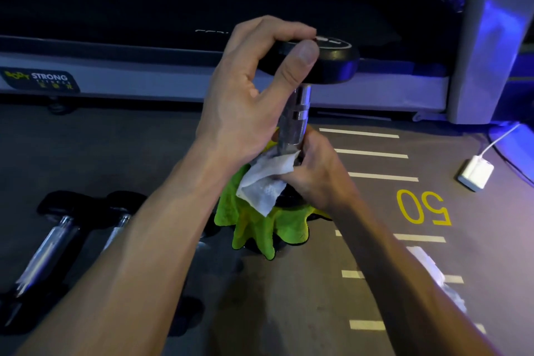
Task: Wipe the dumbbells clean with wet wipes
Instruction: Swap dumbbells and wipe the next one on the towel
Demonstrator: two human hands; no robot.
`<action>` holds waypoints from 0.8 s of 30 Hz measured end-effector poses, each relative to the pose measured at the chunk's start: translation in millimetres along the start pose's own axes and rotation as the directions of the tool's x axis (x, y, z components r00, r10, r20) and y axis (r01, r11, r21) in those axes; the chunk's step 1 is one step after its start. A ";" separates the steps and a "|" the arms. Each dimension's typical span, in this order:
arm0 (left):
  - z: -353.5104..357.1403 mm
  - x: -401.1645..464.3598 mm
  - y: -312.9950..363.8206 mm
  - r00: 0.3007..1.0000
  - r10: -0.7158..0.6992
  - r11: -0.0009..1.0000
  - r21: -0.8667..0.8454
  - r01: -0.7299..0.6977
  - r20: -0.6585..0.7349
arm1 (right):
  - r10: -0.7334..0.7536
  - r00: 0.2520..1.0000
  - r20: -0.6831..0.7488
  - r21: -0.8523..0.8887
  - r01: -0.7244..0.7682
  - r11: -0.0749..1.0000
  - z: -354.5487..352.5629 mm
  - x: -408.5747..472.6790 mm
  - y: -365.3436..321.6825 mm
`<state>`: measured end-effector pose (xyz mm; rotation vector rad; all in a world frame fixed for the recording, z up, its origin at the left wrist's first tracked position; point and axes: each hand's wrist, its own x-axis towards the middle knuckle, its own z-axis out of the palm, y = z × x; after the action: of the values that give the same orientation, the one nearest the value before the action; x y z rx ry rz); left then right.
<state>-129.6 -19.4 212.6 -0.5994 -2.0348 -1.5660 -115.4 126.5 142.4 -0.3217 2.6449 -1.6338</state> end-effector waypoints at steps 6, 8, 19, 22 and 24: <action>0.7 -1.4 -0.2 0.999 -0.011 1.000 0.003 0.011 -0.033 | 0.122 0.965 -0.234 -0.044 -0.135 0.990 25.9 -8.3 -3.5; 0.5 -2.9 0.5 1.000 -0.001 1.000 0.008 0.001 -0.025 | 0.121 0.950 -0.287 -0.052 -0.142 0.989 30.3 -7.4 -3.7; -2.0 -11.2 4.9 1.000 0.008 1.000 -0.005 -0.008 -0.006 | 0.153 0.988 -0.032 0.037 -0.152 0.988 10.6 -11.3 -1.9; 4.1 -12.2 7.9 1.000 0.024 1.000 0.014 -0.024 0.003 | 0.121 0.980 -0.155 -0.015 -0.125 0.992 19.5 -5.3 0.8; 3.2 -9.9 6.8 1.000 0.009 1.000 0.004 -0.009 -0.013 | 0.103 0.968 -0.229 -0.028 -0.112 0.993 27.4 -3.3 -4.5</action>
<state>-118.1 -15.2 210.8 -0.5943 -2.0229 -1.5564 -108.2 101.0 133.7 0.0110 2.8032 -1.6774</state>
